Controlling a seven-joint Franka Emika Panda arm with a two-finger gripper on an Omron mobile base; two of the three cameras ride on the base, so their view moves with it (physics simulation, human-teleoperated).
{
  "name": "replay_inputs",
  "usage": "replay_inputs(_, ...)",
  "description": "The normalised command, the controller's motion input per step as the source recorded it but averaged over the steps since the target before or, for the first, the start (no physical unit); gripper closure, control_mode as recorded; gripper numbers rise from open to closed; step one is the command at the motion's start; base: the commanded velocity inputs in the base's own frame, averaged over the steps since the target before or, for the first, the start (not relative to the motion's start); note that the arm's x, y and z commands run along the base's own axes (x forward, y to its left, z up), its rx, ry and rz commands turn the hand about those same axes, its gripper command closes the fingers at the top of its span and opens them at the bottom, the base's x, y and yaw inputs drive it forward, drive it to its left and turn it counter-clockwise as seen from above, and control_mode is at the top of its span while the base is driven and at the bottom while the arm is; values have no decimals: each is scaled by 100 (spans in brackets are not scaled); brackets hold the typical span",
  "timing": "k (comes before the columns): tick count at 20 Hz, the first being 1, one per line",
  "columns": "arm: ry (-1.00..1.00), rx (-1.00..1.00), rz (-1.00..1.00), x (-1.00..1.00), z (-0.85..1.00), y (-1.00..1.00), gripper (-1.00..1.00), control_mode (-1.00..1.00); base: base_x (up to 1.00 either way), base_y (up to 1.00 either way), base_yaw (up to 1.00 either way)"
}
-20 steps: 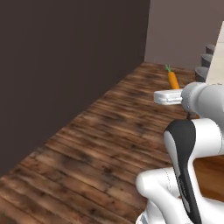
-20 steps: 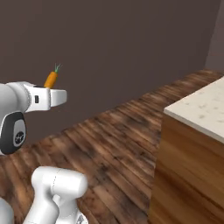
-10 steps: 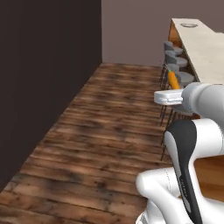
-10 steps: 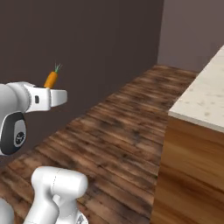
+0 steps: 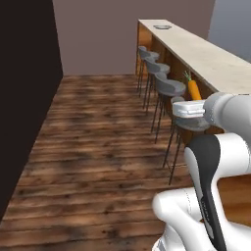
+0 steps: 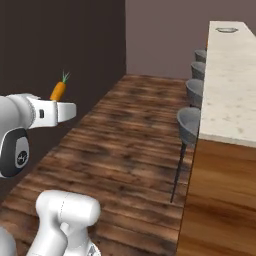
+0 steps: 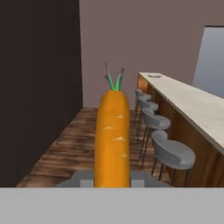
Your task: Take the cheese, chicken drumstick, and carrot from the fridge and place them on the plate on the dining counter to create an appetizer plate.
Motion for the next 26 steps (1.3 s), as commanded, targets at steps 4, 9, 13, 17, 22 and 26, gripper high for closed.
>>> replay_inputs(4,0,0,0,0,0,0,100,100,78,59,-50)
replay_inputs(9,0,0,0,0,0,0,100,100,76,60,-51)
replay_inputs(13,0,0,0,0,0,0,100,100,73,71,-50)
replay_inputs(17,0,0,0,0,0,0,100,100,64,87,-49)
replay_inputs(22,0,0,0,0,0,0,100,100,56,97,-49)
replay_inputs(26,0,0,0,0,0,0,100,100,45,100,-51)
